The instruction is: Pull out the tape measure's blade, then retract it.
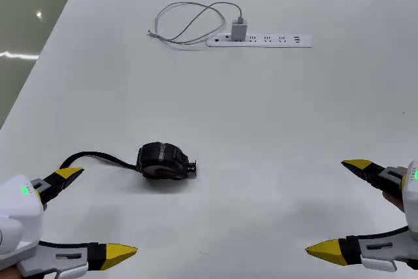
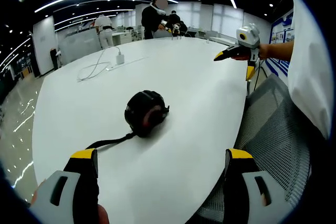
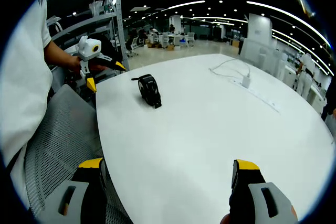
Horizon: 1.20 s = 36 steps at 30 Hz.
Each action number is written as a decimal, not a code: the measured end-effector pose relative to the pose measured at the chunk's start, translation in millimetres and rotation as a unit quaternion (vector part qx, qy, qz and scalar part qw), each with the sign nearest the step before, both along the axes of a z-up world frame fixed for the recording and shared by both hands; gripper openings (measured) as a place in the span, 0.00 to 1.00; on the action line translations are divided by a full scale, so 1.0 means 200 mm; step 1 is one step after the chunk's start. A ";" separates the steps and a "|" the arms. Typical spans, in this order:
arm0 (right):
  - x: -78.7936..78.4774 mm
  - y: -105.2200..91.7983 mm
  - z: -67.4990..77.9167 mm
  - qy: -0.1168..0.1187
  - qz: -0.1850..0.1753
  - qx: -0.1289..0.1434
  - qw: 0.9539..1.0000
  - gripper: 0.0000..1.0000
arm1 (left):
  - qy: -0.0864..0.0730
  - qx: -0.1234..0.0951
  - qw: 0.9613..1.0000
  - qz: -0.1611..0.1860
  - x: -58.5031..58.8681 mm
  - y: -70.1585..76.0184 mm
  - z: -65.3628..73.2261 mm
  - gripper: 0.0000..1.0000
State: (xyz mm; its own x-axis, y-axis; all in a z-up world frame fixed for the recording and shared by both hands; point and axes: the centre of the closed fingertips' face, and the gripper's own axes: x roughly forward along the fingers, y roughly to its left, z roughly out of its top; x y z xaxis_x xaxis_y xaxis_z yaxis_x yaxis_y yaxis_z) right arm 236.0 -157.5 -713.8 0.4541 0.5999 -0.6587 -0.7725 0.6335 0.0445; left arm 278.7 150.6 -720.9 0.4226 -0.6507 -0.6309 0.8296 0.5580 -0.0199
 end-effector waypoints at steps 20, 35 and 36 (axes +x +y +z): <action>-0.02 -0.04 -0.03 0.008 0.002 -0.005 1.000 0.99 | 0.007 0.002 1.000 -0.007 -0.01 0.01 0.00 0.99; -0.03 -0.04 -0.03 0.010 -0.001 -0.001 1.000 0.99 | 0.005 -0.001 1.000 -0.003 -0.01 0.01 0.01 0.97; -0.02 -0.04 -0.03 0.010 -0.001 -0.001 1.000 0.99 | 0.001 0.000 1.000 -0.004 0.00 0.01 0.01 0.96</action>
State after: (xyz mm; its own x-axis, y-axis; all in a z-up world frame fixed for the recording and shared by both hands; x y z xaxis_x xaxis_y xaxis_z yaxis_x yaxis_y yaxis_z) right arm 231.0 -166.1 -720.6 0.4421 0.5969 -0.6695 -0.7700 0.6354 0.0581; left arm 278.0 153.4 -719.0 0.4159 -0.6541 -0.6318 0.8341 0.5512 -0.0216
